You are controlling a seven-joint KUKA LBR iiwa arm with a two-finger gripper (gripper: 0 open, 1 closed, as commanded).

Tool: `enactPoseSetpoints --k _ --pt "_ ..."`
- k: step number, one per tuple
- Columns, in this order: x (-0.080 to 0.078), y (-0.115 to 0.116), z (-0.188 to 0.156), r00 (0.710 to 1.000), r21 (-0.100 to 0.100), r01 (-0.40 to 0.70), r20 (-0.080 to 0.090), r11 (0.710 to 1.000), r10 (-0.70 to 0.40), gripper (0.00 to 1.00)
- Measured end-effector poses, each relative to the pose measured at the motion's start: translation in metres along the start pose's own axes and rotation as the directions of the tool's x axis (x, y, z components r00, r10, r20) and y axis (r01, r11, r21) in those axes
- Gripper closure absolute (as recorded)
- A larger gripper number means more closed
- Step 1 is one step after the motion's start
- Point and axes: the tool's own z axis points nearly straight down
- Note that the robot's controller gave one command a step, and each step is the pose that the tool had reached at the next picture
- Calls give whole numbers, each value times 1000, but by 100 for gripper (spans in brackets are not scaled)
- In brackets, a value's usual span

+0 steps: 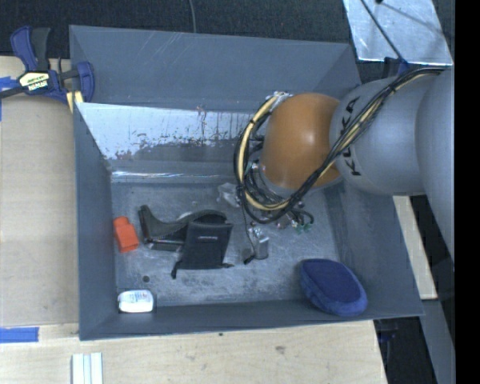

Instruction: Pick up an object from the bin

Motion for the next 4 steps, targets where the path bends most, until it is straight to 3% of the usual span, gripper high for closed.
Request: enactPoseSetpoints --k 1,2,3,4 --pt "-2 -1 -3 1000 2 -3 6 1000 3 100" --pt "-10 -6 -189 1000 5 -2 14 1000 1 100" --pt "-33 -23 -90 998 0 61 -1 998 -61 100" --pt "11 2 -42 998 0 -58 -2 998 58 100"
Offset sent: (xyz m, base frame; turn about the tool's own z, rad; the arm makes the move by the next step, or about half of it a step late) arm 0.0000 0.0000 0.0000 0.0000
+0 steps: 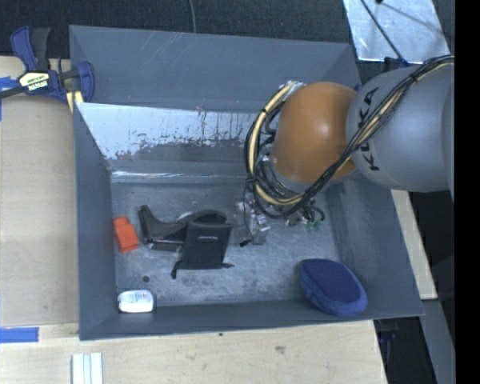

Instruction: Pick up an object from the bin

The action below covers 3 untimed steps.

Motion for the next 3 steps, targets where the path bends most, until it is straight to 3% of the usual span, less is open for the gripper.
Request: enactPoseSetpoints --k 1,2,3 --pt "-16 -24 -185 993 4 -120 18 993 120 100" --pt "-21 -9 -72 987 0 -161 -1 987 161 100" --pt "-12 -26 -49 993 2 117 4 993 -117 100"
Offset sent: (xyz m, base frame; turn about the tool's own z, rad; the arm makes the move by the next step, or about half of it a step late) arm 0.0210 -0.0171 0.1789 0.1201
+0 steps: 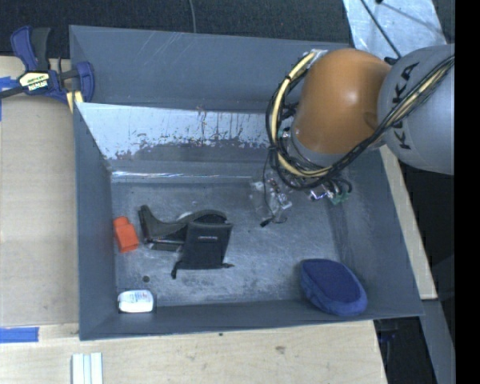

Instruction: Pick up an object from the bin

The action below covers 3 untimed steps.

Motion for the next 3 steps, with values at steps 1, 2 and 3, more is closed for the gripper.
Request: enactPoseSetpoints --k 1,2,3 --pt "1 8 45 999 -1 -41 -1 999 41 100" --pt "-26 -4 -90 979 2 -202 13 979 202 100" --pt "-8 -5 -3 976 -1 -220 -5 976 220 100"
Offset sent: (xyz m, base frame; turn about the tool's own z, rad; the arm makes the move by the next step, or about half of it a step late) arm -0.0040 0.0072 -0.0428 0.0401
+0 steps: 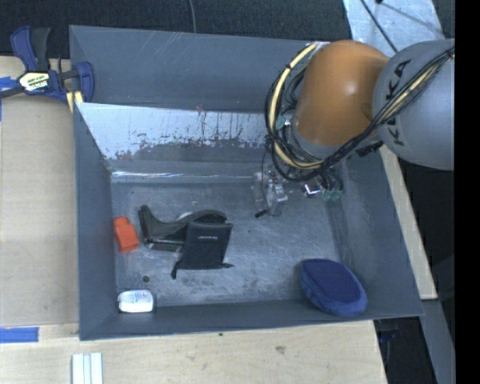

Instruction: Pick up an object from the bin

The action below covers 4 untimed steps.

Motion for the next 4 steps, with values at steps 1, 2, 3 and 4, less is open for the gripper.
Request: enactPoseSetpoints --k 1,2,3,4 --pt "36 30 61 980 -1 -201 1 980 201 100" --pt "32 -6 -55 977 1 -211 18 977 211 100" --pt "55 40 53 967 0 -255 -1 967 255 100" --pt "53 38 48 966 -1 -257 8 967 257 0"
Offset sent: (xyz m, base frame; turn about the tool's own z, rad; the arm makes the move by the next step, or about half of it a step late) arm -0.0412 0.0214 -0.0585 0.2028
